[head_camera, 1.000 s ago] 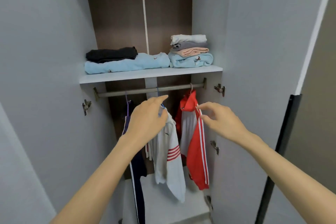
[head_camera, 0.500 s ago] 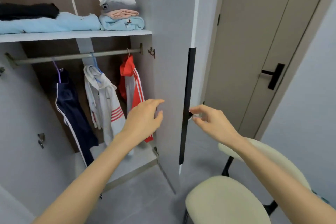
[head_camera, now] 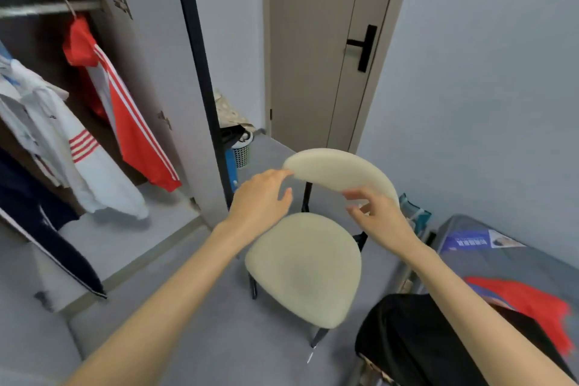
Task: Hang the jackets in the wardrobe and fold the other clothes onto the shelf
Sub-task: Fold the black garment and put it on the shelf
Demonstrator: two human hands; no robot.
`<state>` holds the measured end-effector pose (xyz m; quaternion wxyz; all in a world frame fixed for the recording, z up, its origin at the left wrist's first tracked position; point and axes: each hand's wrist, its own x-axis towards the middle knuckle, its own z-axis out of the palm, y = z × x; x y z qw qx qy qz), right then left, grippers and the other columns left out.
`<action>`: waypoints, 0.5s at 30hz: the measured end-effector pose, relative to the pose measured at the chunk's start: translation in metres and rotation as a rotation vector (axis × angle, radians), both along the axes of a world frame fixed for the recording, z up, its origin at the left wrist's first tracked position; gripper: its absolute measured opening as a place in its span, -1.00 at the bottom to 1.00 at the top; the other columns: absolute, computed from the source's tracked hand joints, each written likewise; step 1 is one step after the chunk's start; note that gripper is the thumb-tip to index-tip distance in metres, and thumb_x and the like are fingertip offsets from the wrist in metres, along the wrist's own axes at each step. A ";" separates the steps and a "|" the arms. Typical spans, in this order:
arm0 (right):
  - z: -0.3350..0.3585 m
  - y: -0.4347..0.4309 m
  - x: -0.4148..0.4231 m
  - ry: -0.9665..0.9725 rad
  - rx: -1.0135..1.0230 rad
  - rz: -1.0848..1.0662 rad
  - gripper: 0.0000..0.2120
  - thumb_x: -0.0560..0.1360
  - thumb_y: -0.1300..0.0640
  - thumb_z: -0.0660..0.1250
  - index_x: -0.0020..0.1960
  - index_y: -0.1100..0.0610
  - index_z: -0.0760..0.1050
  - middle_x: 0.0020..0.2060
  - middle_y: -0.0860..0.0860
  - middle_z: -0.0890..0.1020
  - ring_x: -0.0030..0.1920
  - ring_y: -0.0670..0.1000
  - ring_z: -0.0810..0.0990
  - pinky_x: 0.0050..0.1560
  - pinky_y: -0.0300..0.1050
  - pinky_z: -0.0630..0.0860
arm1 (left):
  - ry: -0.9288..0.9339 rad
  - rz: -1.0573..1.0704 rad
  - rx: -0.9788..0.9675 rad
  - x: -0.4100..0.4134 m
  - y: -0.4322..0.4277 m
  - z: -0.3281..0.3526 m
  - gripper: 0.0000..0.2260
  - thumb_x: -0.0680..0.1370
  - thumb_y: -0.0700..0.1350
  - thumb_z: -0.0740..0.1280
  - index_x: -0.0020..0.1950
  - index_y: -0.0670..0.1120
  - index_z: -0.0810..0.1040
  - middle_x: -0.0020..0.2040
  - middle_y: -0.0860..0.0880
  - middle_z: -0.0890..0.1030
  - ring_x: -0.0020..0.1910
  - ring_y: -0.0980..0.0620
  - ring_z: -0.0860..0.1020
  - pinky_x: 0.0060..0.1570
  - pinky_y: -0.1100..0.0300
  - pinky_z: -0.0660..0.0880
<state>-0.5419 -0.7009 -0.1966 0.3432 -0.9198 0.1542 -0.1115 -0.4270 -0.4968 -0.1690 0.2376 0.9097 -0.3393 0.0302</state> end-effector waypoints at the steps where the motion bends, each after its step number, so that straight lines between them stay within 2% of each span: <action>1: -0.010 -0.003 -0.011 0.019 0.005 -0.027 -0.73 0.58 0.11 0.28 0.27 -0.03 0.49 0.14 -0.20 0.56 -0.16 -0.23 0.58 -0.05 -0.11 0.54 | 0.023 -0.033 -0.004 -0.007 -0.007 -0.010 -0.64 0.63 -0.03 0.18 0.43 0.05 0.37 0.35 0.03 0.49 0.28 -0.01 0.47 0.15 0.04 0.46; 7: -0.097 -0.011 -0.063 0.103 0.077 -0.196 -0.71 0.57 0.13 0.27 0.28 -0.01 0.49 0.14 -0.17 0.57 -0.08 -0.14 0.60 0.06 -0.08 0.54 | 0.124 -0.148 0.000 -0.039 -0.032 -0.101 -0.65 0.62 -0.05 0.18 0.42 0.04 0.40 0.35 0.05 0.49 0.28 0.01 0.46 0.18 0.11 0.39; 12: -0.201 -0.013 -0.092 0.164 0.047 -0.213 -0.71 0.59 0.15 0.26 0.30 0.01 0.47 0.16 -0.16 0.56 -0.10 -0.18 0.60 -0.09 -0.27 0.46 | 0.191 -0.205 -0.004 -0.057 -0.043 -0.205 -0.65 0.61 -0.07 0.18 0.41 0.03 0.40 0.33 0.04 0.49 0.26 0.00 0.47 0.17 0.06 0.44; 15: -0.260 -0.017 -0.110 0.199 0.021 -0.236 -0.69 0.58 0.16 0.26 0.31 0.00 0.46 0.14 -0.10 0.60 -0.10 -0.10 0.62 -0.05 -0.15 0.56 | 0.179 -0.232 -0.001 -0.070 -0.050 -0.266 -0.65 0.62 -0.06 0.18 0.42 0.05 0.39 0.34 0.06 0.48 0.25 0.01 0.47 0.10 0.12 0.42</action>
